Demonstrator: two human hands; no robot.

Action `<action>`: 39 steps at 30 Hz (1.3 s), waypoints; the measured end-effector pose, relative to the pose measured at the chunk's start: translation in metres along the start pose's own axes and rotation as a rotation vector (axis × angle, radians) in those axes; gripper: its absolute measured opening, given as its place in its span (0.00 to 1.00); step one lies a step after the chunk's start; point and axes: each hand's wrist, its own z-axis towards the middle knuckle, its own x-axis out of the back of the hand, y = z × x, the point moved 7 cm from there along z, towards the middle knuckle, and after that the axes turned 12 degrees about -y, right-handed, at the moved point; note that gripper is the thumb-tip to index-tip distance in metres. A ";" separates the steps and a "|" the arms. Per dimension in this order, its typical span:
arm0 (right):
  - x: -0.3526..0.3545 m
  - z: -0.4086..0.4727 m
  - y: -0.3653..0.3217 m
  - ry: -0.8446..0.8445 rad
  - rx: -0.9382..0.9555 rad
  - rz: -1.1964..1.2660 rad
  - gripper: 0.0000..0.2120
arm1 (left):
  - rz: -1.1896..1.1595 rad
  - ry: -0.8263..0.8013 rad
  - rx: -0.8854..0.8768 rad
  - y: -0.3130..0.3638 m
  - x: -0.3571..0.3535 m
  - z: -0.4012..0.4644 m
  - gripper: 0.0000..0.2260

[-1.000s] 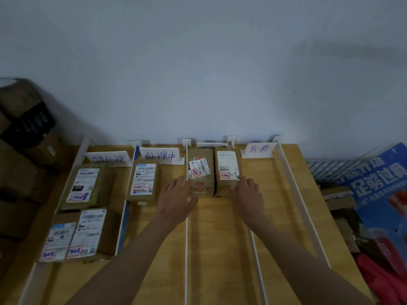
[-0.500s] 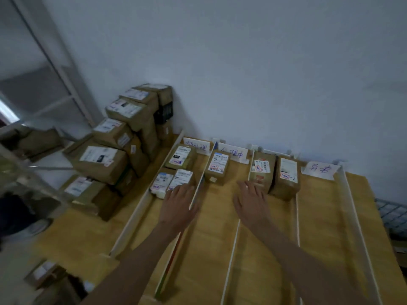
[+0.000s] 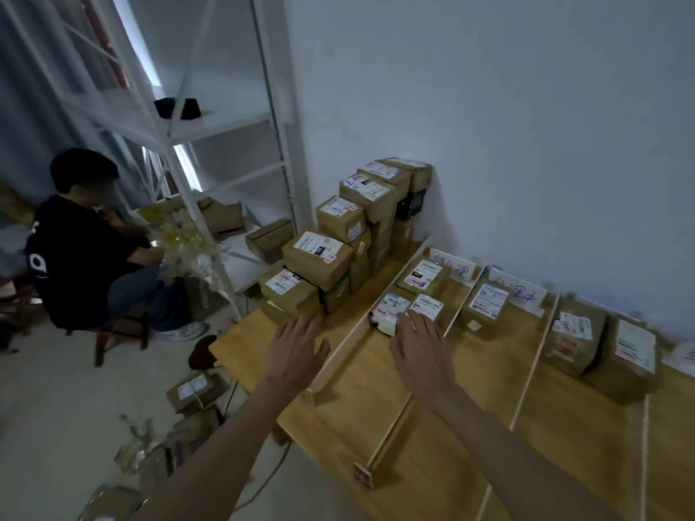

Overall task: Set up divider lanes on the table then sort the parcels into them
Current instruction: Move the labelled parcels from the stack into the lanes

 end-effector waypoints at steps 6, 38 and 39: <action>-0.020 0.030 -0.062 -0.005 -0.002 0.017 0.20 | 0.003 0.005 0.012 -0.072 0.007 0.007 0.22; -0.099 0.263 -0.100 -0.026 -0.352 0.182 0.16 | -0.006 -0.208 -0.181 -0.203 -0.003 0.309 0.22; -0.099 0.267 -0.098 -0.024 -0.367 0.208 0.15 | -0.037 -0.222 -0.169 -0.203 -0.005 0.317 0.23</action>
